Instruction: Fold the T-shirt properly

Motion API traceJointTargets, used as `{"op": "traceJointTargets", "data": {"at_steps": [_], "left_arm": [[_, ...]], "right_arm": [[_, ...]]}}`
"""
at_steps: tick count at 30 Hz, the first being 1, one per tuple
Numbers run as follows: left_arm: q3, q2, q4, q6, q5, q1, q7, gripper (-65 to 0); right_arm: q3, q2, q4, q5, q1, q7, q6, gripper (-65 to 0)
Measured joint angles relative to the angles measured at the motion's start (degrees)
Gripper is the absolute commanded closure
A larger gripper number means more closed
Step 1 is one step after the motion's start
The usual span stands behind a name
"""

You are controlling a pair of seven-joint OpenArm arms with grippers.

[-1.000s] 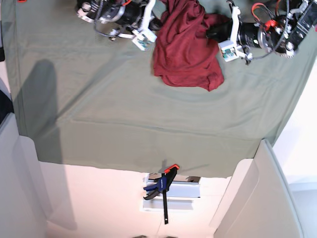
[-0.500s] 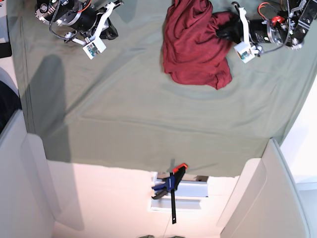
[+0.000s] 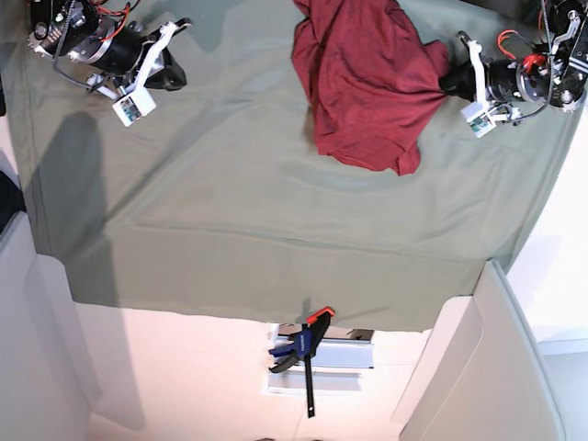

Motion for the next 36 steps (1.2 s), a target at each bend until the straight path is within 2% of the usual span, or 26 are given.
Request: {"op": "traceJointTargets", "data": {"at_steps": [7, 11, 14, 19, 23, 31, 36], "left_arm": [[-7.89, -0.04, 7.74, 0.2, -9.68, 0.46, 8.37, -4.5], [-11.3, -0.09, 14.88, 0.39, -14.27, 0.26, 8.61, -4.5], [-11.3, 2.47, 18.14, 0.24, -14.23, 0.13, 8.2, -4.5], [-10.93, 11.76, 14.19, 0.37, -3.23, -0.04, 2.38, -4.5], [-10.34, 18.4, 8.61, 0.33, -0.85, -2.99, 2.08, -4.5], [-2.82, 25.35, -2.16, 0.66, 4.63, -7.63, 0.33, -4.5], [-2.84, 25.92, -5.53, 0.2, 5.14, -8.09, -4.04, -4.5]], "right_arm": [[0.0, 0.0, 0.0, 0.0, 0.0, 0.02, 0.0, 0.0], [0.0, -0.09, 0.0, 1.49, 0.0, 0.87, 0.0, 0.0], [0.0, -1.01, 0.0, 1.51, 0.0, 0.85, 0.0, 0.0], [0.02, -1.38, 0.0, 1.44, 0.0, 0.87, 0.0, 0.0], [0.0, -1.4, 0.0, 1.55, 0.0, 0.87, 0.0, 0.0], [0.0, -1.4, 0.0, 1.09, 0.0, 0.68, 0.0, 0.0], [0.26, -1.42, 0.0, 0.87, 0.0, 0.66, 0.0, 0.0]]}}
